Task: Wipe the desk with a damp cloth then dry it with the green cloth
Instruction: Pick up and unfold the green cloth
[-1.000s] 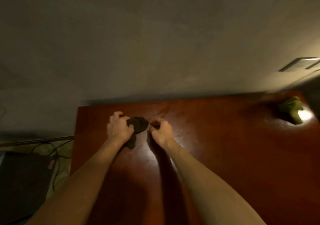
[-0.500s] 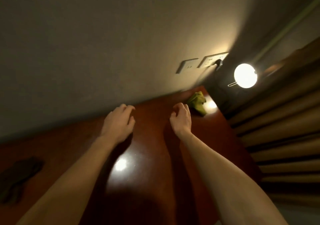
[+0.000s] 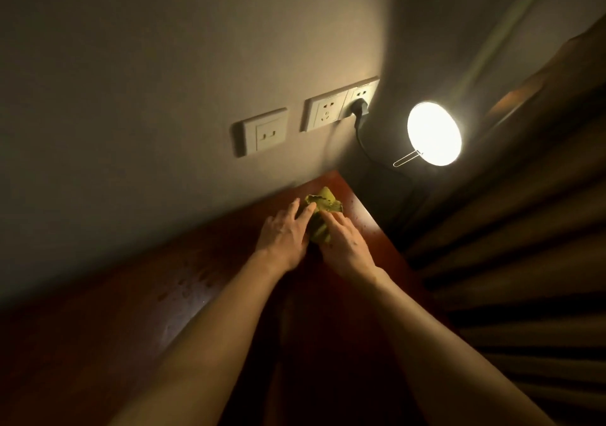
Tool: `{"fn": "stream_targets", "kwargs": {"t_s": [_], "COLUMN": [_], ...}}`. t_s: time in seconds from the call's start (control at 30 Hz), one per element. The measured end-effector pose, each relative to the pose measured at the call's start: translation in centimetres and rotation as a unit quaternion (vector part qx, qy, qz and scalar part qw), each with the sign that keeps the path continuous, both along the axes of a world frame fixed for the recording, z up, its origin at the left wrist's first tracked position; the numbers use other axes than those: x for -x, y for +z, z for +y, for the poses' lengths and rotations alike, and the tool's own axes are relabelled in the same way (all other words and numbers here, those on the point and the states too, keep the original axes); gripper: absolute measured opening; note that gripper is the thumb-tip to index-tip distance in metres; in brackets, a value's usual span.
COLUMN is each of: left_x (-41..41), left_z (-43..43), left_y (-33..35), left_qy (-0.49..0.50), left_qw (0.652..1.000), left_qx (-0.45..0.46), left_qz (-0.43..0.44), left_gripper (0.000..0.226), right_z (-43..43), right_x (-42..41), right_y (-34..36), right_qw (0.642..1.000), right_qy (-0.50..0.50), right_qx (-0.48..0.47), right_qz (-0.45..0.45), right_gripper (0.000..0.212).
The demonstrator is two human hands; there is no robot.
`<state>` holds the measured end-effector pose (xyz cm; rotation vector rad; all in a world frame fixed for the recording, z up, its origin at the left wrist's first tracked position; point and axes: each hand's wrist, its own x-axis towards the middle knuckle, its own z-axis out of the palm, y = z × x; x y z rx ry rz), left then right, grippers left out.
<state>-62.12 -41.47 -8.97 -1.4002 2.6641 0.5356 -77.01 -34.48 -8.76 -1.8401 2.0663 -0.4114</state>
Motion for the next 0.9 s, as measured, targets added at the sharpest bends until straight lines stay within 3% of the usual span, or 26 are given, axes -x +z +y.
{"fn": "stream_targets", "kwargs": {"t_s": [0.17, 0.3, 0.37, 0.43, 0.57, 0.7, 0.77, 0.83, 0.9], "left_x": [1.7, 0.2, -1.3, -3.5, -11.2, -21.1, -25.6, -29.7, -33.7], "left_z": [-0.5, -0.9, -1.2, -1.7, -2.0, 0.2, 2.2, 4.8, 7.4], "left_y": [-1.6, -1.2, 0.1, 1.8, 5.0, 7.9, 8.7, 9.5, 10.1], "left_qy": [0.042, 0.088, 0.111, 0.134, 0.118, 0.087, 0.091, 0.135, 0.239], "left_qw": [0.998, 0.969, 0.947, 0.93, 0.936, 0.971, 0.972, 0.956, 0.903], "left_qx": [0.013, 0.005, -0.007, 0.001, -0.03, -0.026, -0.025, -0.065, -0.148], "left_qz": [0.034, 0.229, 0.301, 0.342, 0.329, 0.221, 0.217, 0.251, 0.325], "left_gripper": [0.065, 0.023, 0.016, 0.014, 0.028, 0.032, 0.028, 0.033, 0.031], "right_z": [-1.4, -2.6, -3.5, -4.4, -5.3, -4.7, -3.8, -2.8, -1.8], "right_x": [0.1, -1.5, -2.7, -4.0, -7.9, -14.5, -18.4, -22.7, -27.5], "right_y": [-1.7, -0.5, 0.8, 2.3, 6.3, 10.3, 11.5, 12.1, 12.1], "right_qw": [0.997, 0.977, 0.941, 0.927, 0.984, 0.987, 0.983, 0.978, 0.975], "right_qy": [-0.006, -0.114, -0.187, -0.188, -0.039, 0.082, 0.13, 0.193, 0.21], "right_qx": [-0.006, -0.043, -0.066, -0.067, -0.03, 0.023, 0.028, 0.024, 0.011], "right_qz": [-0.072, -0.174, -0.273, -0.316, -0.169, -0.135, -0.126, -0.078, -0.077], "right_gripper": [0.033, 0.024, 0.028, 0.029, 0.012, 0.01, 0.014, 0.016, 0.009]}}
